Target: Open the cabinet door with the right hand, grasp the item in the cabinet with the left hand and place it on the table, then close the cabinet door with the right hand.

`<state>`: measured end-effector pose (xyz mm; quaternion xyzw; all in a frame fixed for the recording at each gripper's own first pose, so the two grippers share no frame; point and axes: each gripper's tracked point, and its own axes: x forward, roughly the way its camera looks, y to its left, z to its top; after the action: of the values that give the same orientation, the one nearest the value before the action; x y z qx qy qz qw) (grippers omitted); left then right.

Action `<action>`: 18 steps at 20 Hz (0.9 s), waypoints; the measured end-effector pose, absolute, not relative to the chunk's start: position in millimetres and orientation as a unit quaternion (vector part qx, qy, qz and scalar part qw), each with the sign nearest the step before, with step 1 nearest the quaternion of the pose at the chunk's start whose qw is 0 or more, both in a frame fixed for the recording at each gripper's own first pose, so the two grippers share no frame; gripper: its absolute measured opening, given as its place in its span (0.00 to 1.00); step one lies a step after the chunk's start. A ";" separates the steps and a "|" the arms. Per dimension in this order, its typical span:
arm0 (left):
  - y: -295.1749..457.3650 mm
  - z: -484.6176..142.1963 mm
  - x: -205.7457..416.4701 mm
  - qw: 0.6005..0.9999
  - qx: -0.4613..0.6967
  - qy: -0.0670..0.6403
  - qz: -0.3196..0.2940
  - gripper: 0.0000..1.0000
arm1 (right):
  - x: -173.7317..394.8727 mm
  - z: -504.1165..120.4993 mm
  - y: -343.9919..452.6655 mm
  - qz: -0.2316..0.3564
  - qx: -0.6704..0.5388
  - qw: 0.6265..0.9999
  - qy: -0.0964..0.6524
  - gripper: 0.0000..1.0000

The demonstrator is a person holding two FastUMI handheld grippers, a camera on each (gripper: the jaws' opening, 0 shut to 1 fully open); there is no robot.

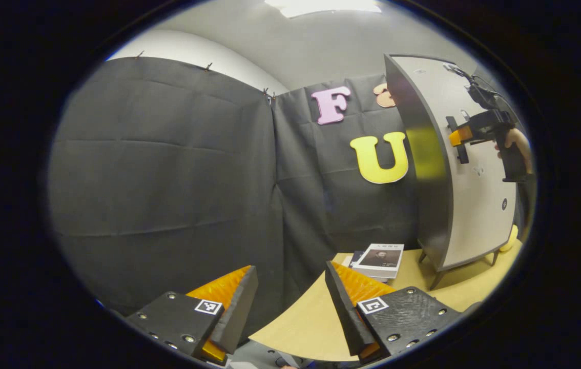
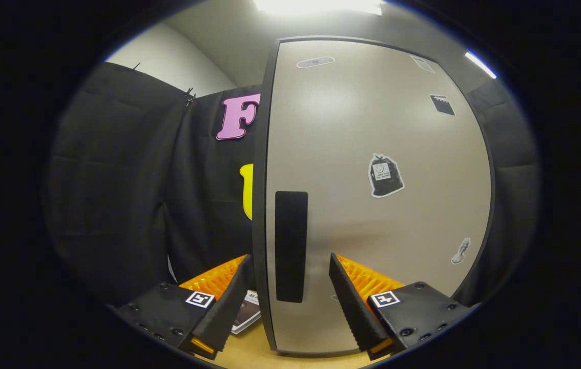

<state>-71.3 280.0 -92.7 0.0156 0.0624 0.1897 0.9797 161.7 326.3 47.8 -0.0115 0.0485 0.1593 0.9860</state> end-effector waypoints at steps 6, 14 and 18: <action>287.1 -97.7 -72.8 0.979 0.011 0.067 0.195 0.80 | 174.5 37.6 332.8 0.141 -0.013 0.988 0.066 0.77; 290.4 -94.0 -73.1 0.980 0.011 0.060 0.192 0.80 | 176.3 36.2 330.4 0.147 0.006 0.986 0.084 0.19; 287.1 -84.3 -68.1 0.981 0.009 0.042 0.190 0.80 | 169.2 37.8 329.3 0.169 0.009 0.981 0.092 0.13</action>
<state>-68.1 287.1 -84.3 0.0091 0.0424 0.1897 0.9809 169.2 329.3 37.8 0.0092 0.0923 0.1686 0.9813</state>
